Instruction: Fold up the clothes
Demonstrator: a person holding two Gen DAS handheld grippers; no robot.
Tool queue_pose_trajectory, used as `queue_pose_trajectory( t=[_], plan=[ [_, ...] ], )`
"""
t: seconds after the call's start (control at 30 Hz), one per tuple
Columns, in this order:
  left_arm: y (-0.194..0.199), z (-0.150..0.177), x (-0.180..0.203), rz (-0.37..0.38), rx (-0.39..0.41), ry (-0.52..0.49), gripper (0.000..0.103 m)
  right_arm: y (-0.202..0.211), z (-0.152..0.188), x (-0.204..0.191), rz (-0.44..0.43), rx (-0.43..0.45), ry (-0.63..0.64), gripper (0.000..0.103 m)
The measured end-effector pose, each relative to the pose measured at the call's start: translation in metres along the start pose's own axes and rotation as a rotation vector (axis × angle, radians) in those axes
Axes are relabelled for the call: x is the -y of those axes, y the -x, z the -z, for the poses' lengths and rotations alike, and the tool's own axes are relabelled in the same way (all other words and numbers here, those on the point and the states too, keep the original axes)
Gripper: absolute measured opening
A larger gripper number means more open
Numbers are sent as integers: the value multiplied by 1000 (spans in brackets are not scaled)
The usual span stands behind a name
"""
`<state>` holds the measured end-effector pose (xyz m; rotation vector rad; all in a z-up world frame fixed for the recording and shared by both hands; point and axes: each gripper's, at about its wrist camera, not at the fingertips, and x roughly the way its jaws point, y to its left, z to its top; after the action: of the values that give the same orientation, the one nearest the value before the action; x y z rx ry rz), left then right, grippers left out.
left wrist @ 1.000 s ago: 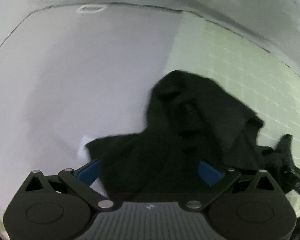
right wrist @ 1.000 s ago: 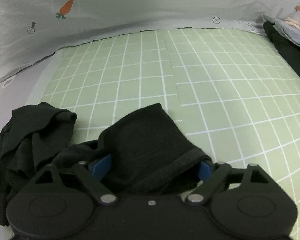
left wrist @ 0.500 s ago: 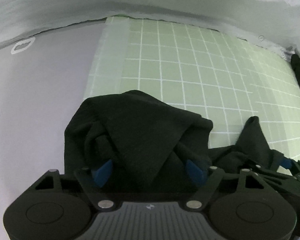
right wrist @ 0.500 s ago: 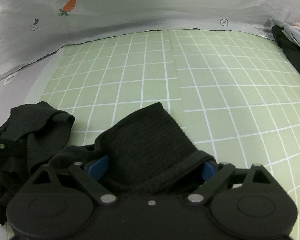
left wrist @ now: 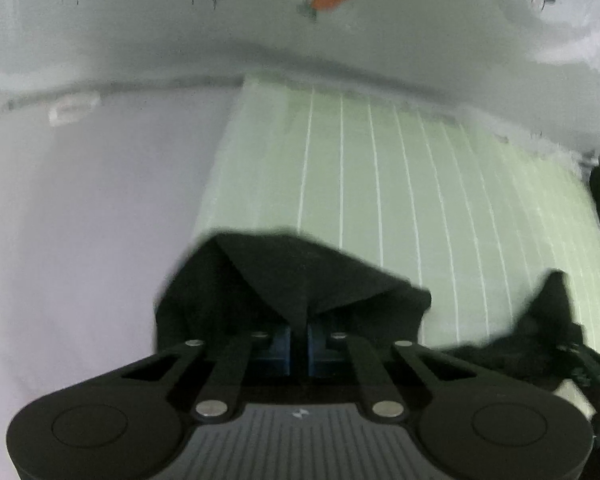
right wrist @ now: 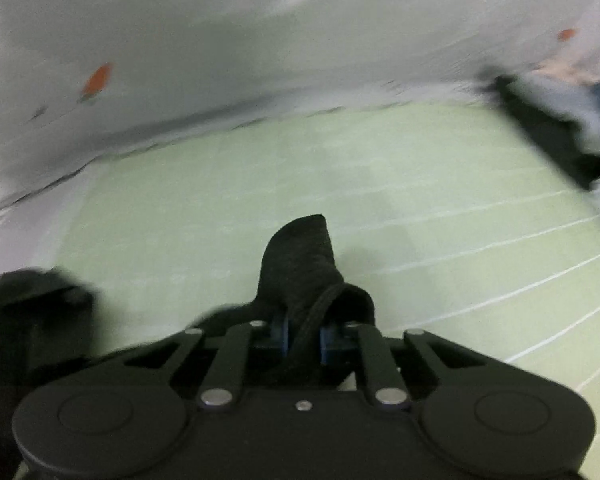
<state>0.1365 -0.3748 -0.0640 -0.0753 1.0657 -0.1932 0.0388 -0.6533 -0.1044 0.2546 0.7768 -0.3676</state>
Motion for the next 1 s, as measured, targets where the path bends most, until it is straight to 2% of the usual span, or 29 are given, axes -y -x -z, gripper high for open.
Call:
queue_pose_trajectory(
  t=[0.17, 0.27, 0.37, 0.53, 0.7, 0.8, 0.83, 0.9, 0.97, 1.0],
  plan=[
    [23, -40, -2, -21, 136, 41, 8, 15, -32, 48, 156, 118, -64, 13],
    [43, -55, -21, -17, 198, 133, 8, 30, -46, 74, 253, 193, -68, 13],
    [55, -50, -49, -29, 220, 234, 8, 42, -51, 97, 315, 226, -83, 13],
    [62, -7, -106, -141, 177, 378, 8, 44, -29, 106, 286, 164, -130, 14],
    [53, 55, -159, -282, 40, 563, 8, 37, 12, 72, 174, 7, -151, 14],
    [50, 84, -172, -333, -15, 603, 9, 36, 29, 47, 162, -72, -81, 18],
    [51, 89, -175, -345, -30, 612, 12, 36, 32, 40, 164, -94, -50, 19],
    [54, 96, -180, -327, -36, 647, 13, 37, 31, 34, 177, -100, -24, 34],
    [60, 94, -182, -288, -9, 659, 16, 38, 23, 30, 184, -80, -11, 44],
    [64, 90, -180, -278, 9, 652, 23, 37, 21, 28, 178, -70, -2, 46]
  ],
)
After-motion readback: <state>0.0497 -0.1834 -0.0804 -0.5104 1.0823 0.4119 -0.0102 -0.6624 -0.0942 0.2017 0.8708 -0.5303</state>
